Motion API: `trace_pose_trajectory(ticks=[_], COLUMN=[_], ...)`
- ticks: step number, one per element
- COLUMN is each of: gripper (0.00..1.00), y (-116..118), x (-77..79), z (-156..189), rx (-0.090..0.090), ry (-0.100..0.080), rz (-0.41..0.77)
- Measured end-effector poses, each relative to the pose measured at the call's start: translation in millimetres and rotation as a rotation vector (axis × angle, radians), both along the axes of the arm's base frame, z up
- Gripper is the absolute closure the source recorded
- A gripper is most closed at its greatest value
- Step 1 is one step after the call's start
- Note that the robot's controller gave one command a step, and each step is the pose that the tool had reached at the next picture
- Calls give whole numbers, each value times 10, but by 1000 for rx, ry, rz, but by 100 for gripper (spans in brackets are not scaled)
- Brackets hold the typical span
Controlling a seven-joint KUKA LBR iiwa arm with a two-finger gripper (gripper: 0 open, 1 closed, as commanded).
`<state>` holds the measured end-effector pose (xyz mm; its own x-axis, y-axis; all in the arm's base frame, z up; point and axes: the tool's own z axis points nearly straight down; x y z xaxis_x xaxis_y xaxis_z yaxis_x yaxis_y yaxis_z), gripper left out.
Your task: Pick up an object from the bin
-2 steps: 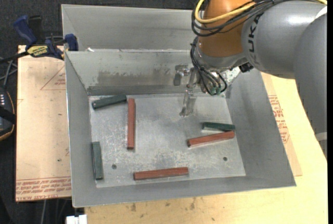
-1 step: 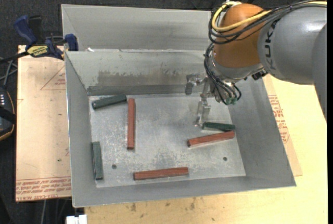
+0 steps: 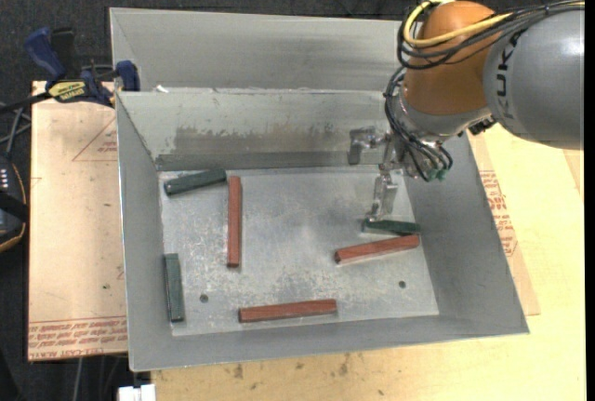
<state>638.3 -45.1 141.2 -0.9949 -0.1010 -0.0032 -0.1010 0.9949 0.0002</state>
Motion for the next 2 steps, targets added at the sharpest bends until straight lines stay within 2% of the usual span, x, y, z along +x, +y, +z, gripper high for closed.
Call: trace_pose_trajectory(ticks=[1,2], gripper=[0,100], y=[-158,-630], x=[-396,-634], z=[-109,-682], rx=[1,1], ry=[0,4], rz=[-50,60])
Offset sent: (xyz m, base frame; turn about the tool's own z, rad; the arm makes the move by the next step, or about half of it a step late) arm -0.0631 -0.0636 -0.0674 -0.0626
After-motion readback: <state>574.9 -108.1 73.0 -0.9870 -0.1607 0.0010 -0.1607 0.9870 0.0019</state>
